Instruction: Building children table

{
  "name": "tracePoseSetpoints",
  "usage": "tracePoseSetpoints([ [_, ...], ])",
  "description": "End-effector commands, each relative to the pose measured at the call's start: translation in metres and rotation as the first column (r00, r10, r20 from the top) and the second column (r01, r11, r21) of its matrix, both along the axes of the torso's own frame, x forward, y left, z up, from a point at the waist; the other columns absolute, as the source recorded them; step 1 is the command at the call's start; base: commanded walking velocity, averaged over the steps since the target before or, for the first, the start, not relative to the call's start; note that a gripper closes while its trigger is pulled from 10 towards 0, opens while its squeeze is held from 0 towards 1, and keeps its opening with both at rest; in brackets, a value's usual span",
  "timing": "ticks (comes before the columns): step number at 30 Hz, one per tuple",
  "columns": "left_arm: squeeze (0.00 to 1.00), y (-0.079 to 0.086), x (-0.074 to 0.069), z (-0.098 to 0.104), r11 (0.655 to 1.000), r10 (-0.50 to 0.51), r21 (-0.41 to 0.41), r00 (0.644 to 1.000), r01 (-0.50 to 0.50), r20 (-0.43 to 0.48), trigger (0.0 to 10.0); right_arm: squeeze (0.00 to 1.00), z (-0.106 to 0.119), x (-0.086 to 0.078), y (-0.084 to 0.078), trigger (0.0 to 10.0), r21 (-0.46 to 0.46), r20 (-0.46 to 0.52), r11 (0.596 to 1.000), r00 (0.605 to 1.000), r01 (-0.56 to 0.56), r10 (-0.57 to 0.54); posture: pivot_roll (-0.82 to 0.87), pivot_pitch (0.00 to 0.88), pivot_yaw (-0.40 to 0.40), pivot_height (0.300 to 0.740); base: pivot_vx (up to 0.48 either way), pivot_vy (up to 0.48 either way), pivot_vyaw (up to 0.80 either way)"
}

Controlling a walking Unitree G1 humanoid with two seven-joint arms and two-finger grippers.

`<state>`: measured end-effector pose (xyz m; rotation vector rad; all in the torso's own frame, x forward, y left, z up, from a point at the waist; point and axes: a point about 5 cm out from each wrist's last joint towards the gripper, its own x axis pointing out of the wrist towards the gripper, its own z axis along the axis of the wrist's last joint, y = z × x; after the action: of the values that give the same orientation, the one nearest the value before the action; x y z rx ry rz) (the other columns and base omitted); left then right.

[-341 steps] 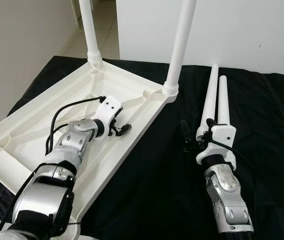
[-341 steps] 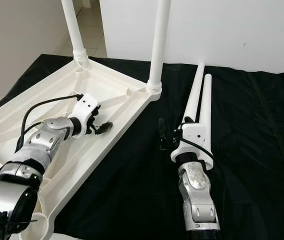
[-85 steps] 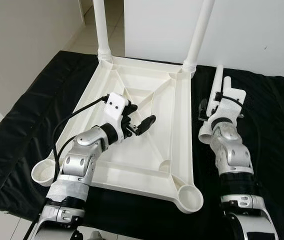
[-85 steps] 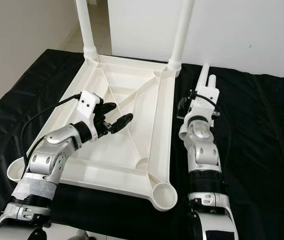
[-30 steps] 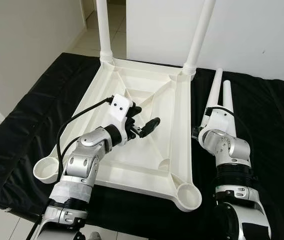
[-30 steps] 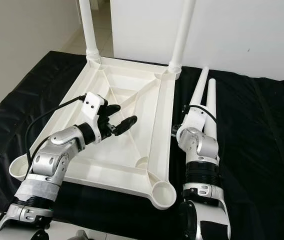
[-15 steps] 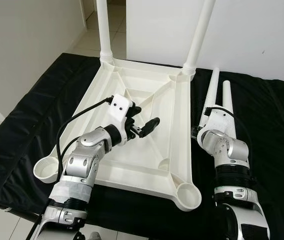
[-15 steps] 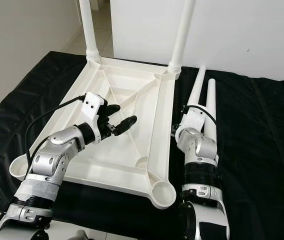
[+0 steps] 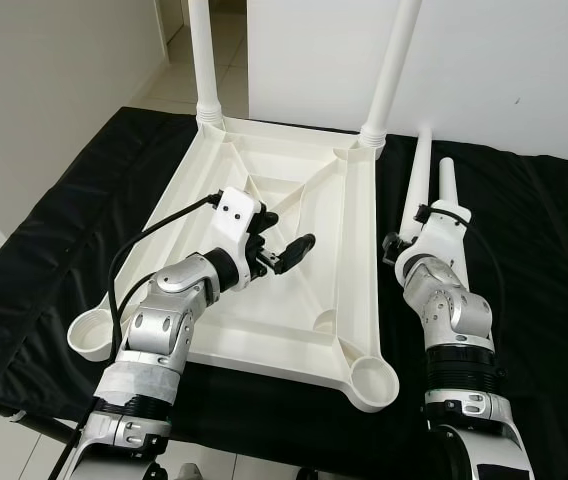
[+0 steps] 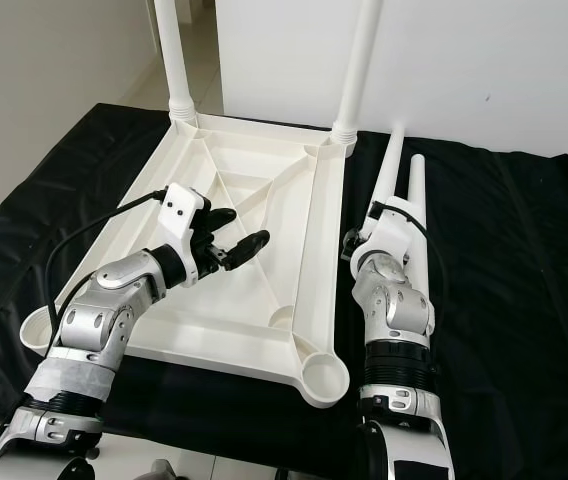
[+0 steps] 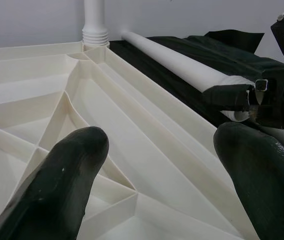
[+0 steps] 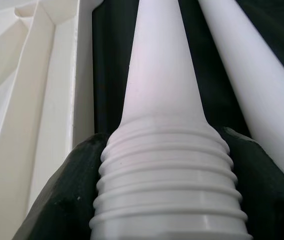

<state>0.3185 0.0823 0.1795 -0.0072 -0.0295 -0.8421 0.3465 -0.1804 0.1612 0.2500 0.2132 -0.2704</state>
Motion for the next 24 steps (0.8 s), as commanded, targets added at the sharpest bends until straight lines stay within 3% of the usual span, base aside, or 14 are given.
tracePoseSetpoints([
  [1,0.00,0.004,0.003,0.003,0.996,0.085,0.003,0.996,-0.085,0.014,10.0,0.00,0.022,0.000,-0.004,10.0,-0.020,0.147,1.000,0.989,-0.002,0.005,-0.03,0.056,-0.022,0.740,0.000,0.000,0.00],
  [8,0.00,0.007,0.004,0.003,0.996,0.087,0.006,0.996,-0.087,0.019,10.0,0.00,0.017,-0.004,-0.010,10.0,-0.044,0.201,0.999,0.980,0.018,-0.009,-0.03,0.055,-0.018,0.740,0.000,0.000,0.00],
  [18,0.00,0.009,0.004,0.004,0.996,0.086,0.020,0.996,-0.086,0.023,10.0,0.00,0.009,-0.006,-0.007,10.0,-0.060,0.184,0.998,0.983,0.010,0.001,-0.03,0.056,-0.016,0.740,0.000,0.000,0.00],
  [24,0.00,0.010,0.003,0.003,0.996,0.082,0.025,0.996,-0.083,0.024,10.0,0.00,-0.005,-0.017,0.000,10.0,-0.049,0.159,0.999,0.987,0.011,-0.003,-0.02,0.054,-0.020,0.740,0.000,0.000,0.00],
])
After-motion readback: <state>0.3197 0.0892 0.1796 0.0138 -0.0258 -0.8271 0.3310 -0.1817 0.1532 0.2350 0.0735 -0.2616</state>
